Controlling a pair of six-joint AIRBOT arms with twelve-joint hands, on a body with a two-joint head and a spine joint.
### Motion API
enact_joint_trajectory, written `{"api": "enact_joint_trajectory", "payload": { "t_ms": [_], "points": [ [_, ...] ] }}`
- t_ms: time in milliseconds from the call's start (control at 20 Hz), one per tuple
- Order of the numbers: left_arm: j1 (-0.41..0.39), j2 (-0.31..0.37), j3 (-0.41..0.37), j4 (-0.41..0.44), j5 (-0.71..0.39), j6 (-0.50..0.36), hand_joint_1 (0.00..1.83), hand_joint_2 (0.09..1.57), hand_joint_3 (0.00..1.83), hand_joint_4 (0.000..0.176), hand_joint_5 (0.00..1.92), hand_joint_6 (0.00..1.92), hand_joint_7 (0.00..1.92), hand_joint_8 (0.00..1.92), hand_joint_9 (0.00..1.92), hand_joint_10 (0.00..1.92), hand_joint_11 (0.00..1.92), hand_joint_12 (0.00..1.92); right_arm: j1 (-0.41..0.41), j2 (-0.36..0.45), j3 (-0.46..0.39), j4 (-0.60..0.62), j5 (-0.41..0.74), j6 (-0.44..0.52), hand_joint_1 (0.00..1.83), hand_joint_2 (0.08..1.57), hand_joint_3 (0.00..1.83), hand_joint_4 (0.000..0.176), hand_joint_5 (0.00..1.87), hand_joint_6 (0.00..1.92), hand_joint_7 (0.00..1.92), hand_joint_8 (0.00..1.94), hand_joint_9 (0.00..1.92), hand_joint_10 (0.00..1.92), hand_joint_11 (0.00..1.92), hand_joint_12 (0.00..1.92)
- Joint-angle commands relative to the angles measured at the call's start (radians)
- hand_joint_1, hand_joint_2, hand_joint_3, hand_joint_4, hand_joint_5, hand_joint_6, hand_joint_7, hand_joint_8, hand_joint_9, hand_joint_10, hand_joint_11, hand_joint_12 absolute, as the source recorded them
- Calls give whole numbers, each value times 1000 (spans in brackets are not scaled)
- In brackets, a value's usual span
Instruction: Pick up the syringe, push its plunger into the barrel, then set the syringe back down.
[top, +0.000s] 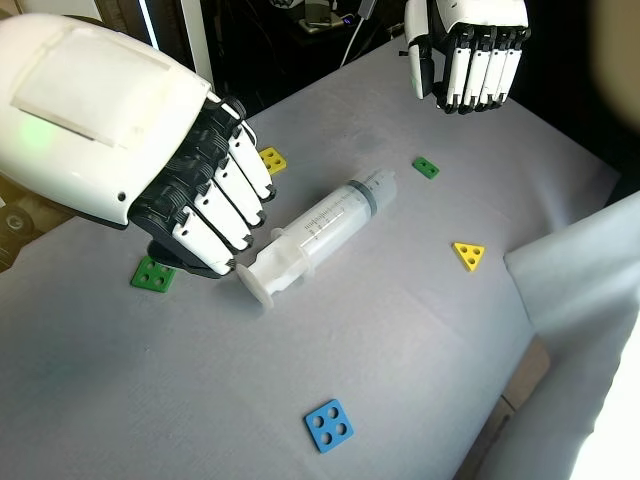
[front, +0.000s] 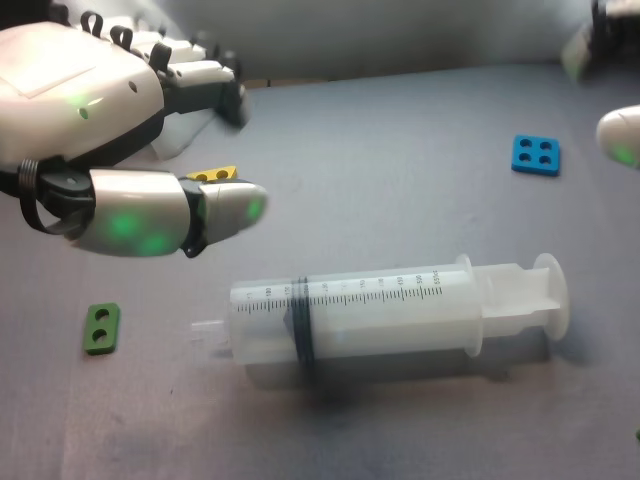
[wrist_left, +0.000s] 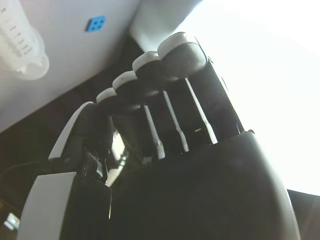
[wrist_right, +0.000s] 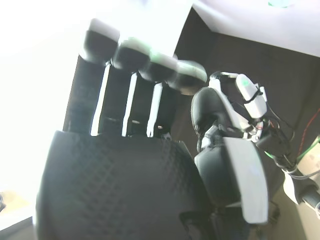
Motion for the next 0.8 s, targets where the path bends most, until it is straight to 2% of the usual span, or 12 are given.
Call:
{"api": "enact_joint_trajectory", "payload": {
  "t_ms": [0, 150, 350, 600, 650, 750],
  "points": [
    [-17, 5, 2, 13, -109, 0, 0, 1185, 17, 0, 282, 0, 231, 0, 214, 1, 0, 489, 14, 2, -4, 9, 73, 3, 0, 1169, 56, 0, 130, 3, 101, 0, 64, 10, 0, 107],
    [-19, 5, -3, 0, -109, 19, 0, 1185, 4, 0, 283, 2, 231, 2, 214, 2, 0, 531, 18, 2, -4, 9, 70, 3, 0, 1165, 44, 0, 134, 3, 100, 0, 60, 5, 0, 109],
    [-27, 5, 1, -16, -105, 55, 0, 1183, 0, 0, 268, 0, 213, 0, 192, 0, 0, 492, 19, 2, -4, 9, 69, 3, 0, 1175, 33, 0, 125, 4, 76, 1, 41, 1, 0, 75],
    [-35, 4, 7, -43, -51, 96, 0, 1180, 0, 0, 252, 1, 194, 3, 171, 2, 0, 461, 19, 2, -4, 9, 69, 3, 0, 1186, 16, 0, 136, 1, 86, 0, 47, 0, 0, 97],
    [-38, 4, 8, -59, -24, 96, 0, 1180, 0, 0, 249, 0, 194, 3, 173, 3, 0, 458, 19, 2, -4, 9, 69, 3, 0, 1188, 14, 0, 138, 1, 89, 1, 51, 2, 0, 114],
    [-39, 1, -10, -204, -28, 175, 0, 1180, 0, 0, 248, 0, 198, 4, 177, 4, 0, 457, 19, 1, -4, 9, 69, 3, 0, 1191, 11, 0, 169, 9, 99, 2, 59, 3, 0, 133]
  ]
}}
